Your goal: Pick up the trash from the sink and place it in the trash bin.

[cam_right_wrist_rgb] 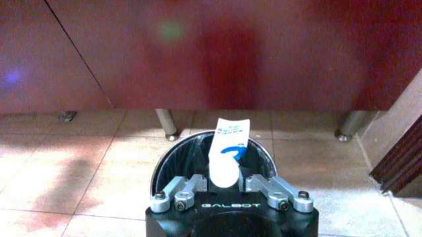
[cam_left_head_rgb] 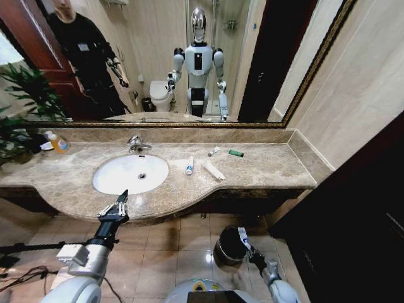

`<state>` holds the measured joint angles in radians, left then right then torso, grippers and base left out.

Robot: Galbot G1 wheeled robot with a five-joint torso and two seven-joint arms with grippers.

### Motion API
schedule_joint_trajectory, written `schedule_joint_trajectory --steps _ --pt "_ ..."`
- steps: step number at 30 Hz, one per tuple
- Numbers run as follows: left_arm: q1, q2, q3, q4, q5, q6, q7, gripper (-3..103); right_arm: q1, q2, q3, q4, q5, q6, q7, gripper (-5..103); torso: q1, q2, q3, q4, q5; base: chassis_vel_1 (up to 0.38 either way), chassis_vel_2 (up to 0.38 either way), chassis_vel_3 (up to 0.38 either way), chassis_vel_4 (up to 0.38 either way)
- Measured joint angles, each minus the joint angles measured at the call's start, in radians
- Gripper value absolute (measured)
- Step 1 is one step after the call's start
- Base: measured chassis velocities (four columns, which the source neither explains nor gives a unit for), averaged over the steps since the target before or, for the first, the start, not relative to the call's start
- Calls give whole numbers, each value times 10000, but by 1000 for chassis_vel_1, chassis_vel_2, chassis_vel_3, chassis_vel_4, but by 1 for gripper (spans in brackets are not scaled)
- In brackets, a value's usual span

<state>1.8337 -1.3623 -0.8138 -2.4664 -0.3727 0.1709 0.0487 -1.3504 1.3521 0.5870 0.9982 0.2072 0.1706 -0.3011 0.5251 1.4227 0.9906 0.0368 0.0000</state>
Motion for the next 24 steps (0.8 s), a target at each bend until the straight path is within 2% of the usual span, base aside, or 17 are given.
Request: schedule_joint_trajectory --steps 10,16,17,18,21,24 --pt "0 0 0 0 0 0 0 0 135 432 -61 302 -275 -136 -45 25 0 0 0 0 -1 0 0 0 0" --pt "0 0 0 0 0 0 0 0 91 534 -78 382 -526 -273 -327 23 0 0 0 0 0 0 0 0 0" --pt "0 0 0 0 0 0 0 0 94 539 -78 382 -531 -277 -342 33 -1 0 0 0 0 0 0 0 0" --pt "0 0 0 0 0 0 0 0 98 540 -78 382 -531 -278 -341 33 0 0 0 0 0 0 0 0 0" --pt "0 0 0 0 0 0 0 0 124 572 -77 396 -521 -278 -272 50 -1 0 0 0 0 0 0 0 0" --pt "0 0 0 0 0 0 0 0 129 584 -76 442 -514 -278 -233 56 -1 0 0 0 0 0 0 0 0"
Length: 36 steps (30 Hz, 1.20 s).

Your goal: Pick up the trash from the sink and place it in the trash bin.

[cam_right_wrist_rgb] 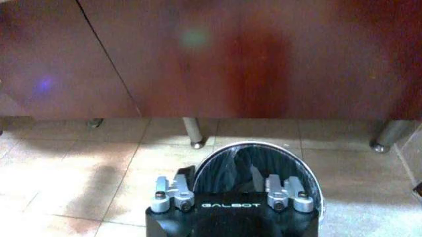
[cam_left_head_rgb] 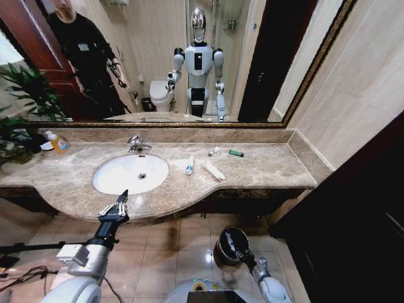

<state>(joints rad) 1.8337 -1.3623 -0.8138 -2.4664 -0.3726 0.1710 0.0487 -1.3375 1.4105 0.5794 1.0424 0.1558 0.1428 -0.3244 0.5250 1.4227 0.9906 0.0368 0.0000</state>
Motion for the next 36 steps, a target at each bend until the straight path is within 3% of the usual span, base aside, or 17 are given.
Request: schedule_joint_trajectory --steps 2,3,5,12,22,29,34,36 --pt "0 0 0 0 0 0 0 0 -4 7 1 57 2 0 24 66 0 0 0 0 0 0 0 0 0" --pt "0 0 0 0 0 0 0 0 -4 7 1 57 2 0 24 66 0 0 0 0 0 0 0 0 0" --pt "0 0 0 0 0 0 0 0 -28 7 5 116 7 1 54 78 0 0 0 0 0 0 0 0 0" --pt "0 0 0 0 0 0 0 0 -120 -18 9 242 250 -77 76 100 0 0 0 0 0 0 0 0 0" --pt "0 0 0 0 0 0 0 0 -355 -161 8 723 420 -132 229 100 0 -1 0 0 3 0 0 0 0" --pt "0 0 0 0 0 0 0 0 -1698 -888 166 3970 2083 -790 568 100 0 0 -1 0 0 0 0 0 0" --pt "0 0 0 0 0 0 0 0 -2624 -1193 402 6053 2718 -866 815 100 0 -1 0 -1 1 0 0 0 0" --pt "0 0 0 0 0 0 2 0 -3212 -1244 489 7488 2845 -721 1297 100 0 -1 -1 0 2 0 0 0 0"
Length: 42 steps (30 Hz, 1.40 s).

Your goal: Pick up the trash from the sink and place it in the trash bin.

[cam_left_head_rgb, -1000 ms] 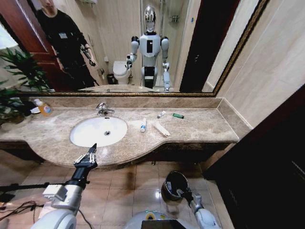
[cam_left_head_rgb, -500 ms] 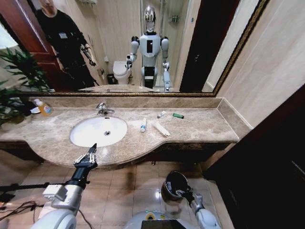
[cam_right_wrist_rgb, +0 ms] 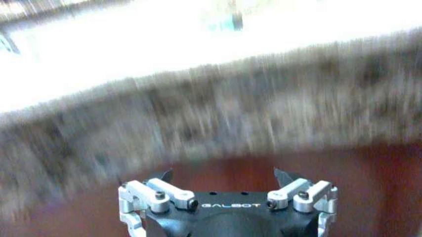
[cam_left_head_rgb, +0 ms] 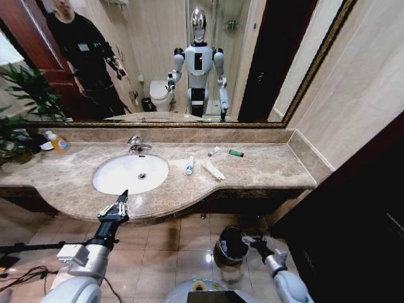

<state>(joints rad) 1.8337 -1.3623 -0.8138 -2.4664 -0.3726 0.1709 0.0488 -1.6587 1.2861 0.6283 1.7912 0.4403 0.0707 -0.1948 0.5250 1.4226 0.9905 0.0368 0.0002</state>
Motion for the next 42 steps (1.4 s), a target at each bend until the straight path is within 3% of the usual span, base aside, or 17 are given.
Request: schedule_joint_trajectory --steps 7,13,19,27,32,42 --pt "0 -1 0 0 0 0 -2 0 -1122 20 34 3213 161 -255 538 100 0 1 0 -2 -3 0 0 0 0" --pt "0 -1 0 0 0 0 -2 0 -369 -50 -239 4861 75 -1621 628 100 0 1 0 0 -3 0 0 0 0" --pt "0 -1 0 0 0 0 -1 0 910 -321 -453 4604 -35 -2386 300 100 2 0 1 0 -1 0 0 0 0" --pt "0 -1 0 0 0 0 -1 0 1909 -314 -397 3617 159 -2537 215 100 2 0 1 0 -1 0 0 0 0" --pt "0 0 0 0 0 0 -1 0 2395 -682 -501 3195 713 -2859 -404 100 1 0 1 -1 -1 0 0 0 0" --pt "0 -1 0 0 0 0 -2 0 3616 -935 -905 2260 669 -3183 -736 100 1 0 1 0 -1 0 0 0 0"
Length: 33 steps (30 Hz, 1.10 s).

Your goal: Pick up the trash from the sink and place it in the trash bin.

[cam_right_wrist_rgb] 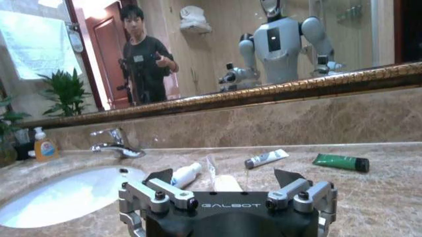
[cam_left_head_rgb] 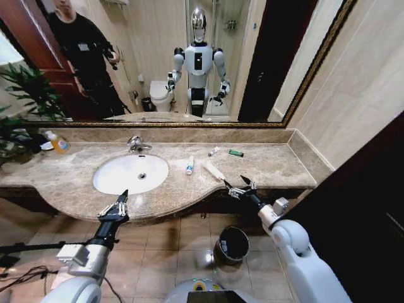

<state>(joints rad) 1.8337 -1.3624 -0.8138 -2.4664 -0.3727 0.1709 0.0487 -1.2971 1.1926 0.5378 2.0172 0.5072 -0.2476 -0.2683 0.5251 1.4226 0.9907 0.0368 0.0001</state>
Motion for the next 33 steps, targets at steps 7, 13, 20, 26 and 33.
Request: schedule_joint_trajectory --steps 7,13,20,26,33 --pt "0 0 0 0 0 0 0 0 831 -91 -360 -684 -209 -14 -134 100 0 0 0 0 0 0 0 0 0" --pt "0 0 0 0 0 0 0 0 1161 -78 -593 -963 -419 -16 -165 100 -1 0 -1 0 0 0 0 0 0" --pt "0 0 0 -1 0 0 0 0 1848 -178 -1187 -1535 -582 -56 -176 100 -1 0 -1 0 -1 0 0 0 0" --pt "0 0 0 0 0 0 0 0 2331 -285 -1831 -1965 -760 -142 172 100 -1 0 -1 0 -1 0 0 0 0" --pt "0 0 0 0 0 0 0 0 2886 -246 -2554 -2706 -837 -438 1024 100 -1 0 -1 0 -1 0 0 0 0"
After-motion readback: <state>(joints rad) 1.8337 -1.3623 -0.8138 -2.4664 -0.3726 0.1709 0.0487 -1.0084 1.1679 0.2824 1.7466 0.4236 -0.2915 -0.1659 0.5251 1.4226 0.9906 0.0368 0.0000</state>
